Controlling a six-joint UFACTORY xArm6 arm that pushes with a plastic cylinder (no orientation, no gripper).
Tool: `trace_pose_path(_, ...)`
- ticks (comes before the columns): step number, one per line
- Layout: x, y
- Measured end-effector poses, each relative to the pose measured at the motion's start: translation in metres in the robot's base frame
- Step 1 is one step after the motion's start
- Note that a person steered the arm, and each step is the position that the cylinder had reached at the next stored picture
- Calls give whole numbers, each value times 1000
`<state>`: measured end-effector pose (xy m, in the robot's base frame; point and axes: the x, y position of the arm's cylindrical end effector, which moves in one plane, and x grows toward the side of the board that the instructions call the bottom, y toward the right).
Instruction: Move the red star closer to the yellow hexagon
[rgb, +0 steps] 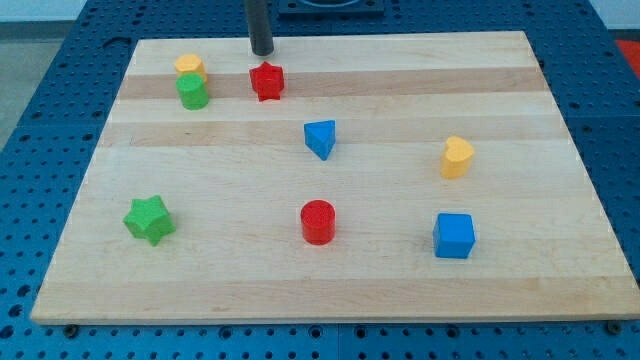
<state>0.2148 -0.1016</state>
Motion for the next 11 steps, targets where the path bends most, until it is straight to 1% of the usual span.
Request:
trace_pose_path(1,17,9)
trace_pose_path(2,53,20)
trace_pose_path(3,53,21)
trace_pose_path(4,61,49)
trace_pose_path(5,94,66)
trace_pose_path(6,95,66)
trace_pose_path(7,95,52)
trace_pose_path(11,95,-42)
